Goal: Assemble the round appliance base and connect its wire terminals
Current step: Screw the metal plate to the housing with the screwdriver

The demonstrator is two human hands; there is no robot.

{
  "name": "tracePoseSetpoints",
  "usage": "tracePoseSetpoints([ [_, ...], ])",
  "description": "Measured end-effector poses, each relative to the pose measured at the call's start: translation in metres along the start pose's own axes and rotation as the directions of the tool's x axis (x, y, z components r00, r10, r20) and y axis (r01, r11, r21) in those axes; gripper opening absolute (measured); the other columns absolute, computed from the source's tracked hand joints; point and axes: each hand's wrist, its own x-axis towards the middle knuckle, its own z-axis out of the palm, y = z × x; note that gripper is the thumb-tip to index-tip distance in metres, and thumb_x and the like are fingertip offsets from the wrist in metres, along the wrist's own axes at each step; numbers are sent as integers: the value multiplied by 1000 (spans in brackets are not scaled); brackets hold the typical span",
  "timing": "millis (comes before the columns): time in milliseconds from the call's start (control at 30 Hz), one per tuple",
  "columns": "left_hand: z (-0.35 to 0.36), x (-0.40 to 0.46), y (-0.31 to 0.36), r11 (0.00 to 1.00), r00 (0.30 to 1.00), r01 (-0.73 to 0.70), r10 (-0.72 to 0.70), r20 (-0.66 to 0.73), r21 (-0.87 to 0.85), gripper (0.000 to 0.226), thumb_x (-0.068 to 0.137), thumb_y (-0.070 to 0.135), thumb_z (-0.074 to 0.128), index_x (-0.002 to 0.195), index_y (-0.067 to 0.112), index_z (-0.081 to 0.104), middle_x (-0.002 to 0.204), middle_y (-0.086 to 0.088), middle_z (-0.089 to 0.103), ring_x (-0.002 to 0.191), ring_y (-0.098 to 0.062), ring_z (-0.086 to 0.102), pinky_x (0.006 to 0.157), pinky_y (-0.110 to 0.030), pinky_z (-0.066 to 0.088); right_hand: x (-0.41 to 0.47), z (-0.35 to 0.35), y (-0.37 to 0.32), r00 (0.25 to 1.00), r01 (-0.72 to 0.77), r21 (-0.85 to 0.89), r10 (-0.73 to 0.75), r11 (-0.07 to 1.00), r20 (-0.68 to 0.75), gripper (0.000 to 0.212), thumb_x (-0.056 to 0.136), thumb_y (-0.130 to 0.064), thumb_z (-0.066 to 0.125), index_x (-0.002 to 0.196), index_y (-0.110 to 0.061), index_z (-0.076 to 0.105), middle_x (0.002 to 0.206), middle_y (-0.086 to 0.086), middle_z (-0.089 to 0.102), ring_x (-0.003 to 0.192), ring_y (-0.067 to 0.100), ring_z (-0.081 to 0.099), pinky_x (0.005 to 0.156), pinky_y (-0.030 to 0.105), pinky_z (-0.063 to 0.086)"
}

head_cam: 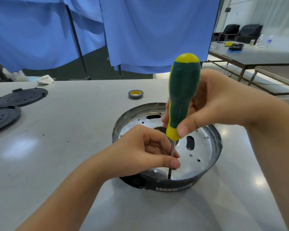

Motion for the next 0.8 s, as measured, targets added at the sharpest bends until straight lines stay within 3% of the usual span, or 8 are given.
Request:
tracePoseSetpoints([
  [133,0,0,0,1000,1000,-15,15,8,-16,9,77,7,77,77,14,72,87,4,77,84,-19,74,78,-19,54,3,5,-2,992,22,-105,-35,994,-120,35,50,-14,83,79,-12,62,75,7,71,74,24,71,64,26,58],
  [233,-2,0,0,1000,1000,-6,6,13,-6,10,78,6,76,86,3,71,88,3,77,84,-19,74,77,-18,53,5,7,-2,989,45,-137,-64,990,-132,43,52,-19,86,81,-4,58,77,18,65,79,35,68,67,40,59],
  [333,-3,0,1,1000,1000,10,-10,15,-18,8,78,7,76,85,9,73,87,1,77,85,-20,74,78,-19,54,5,1,2,999,18,-42,-20,999,-39,44,65,-16,81,103,-9,61,92,11,72,89,25,71,73,31,58],
  [400,-3,1,2,1000,1000,22,-22,19,-17,9,79,9,76,85,16,74,86,-2,77,86,-19,74,78,-19,54,3,-5,6,996,-31,76,25,997,86,52,77,-10,71,126,-10,51,113,12,69,107,28,65,87,33,53],
  [467,-4,1,1,1000,999,28,-28,25,-5,10,81,11,75,87,19,75,87,-3,77,87,-18,74,79,-18,53,2,-8,11,992,-44,140,26,989,125,56,81,-5,63,134,-6,44,122,15,65,115,31,61,92,35,50],
  [667,-3,-1,1,999,999,33,-32,33,-21,13,84,7,71,92,17,75,88,-5,77,87,-18,74,78,-18,54,6,-6,14,1000,-22,106,21,994,17,42,68,-7,76,107,-8,62,99,13,73,96,30,70,78,32,56],
  [800,-1,0,-1,997,998,49,-47,38,-63,15,84,12,67,94,20,74,89,-3,77,89,-17,73,80,-20,55,5,-2,7,995,-10,34,13,999,-96,35,55,-14,83,84,-28,69,86,-4,75,86,23,73,72,26,57],
])
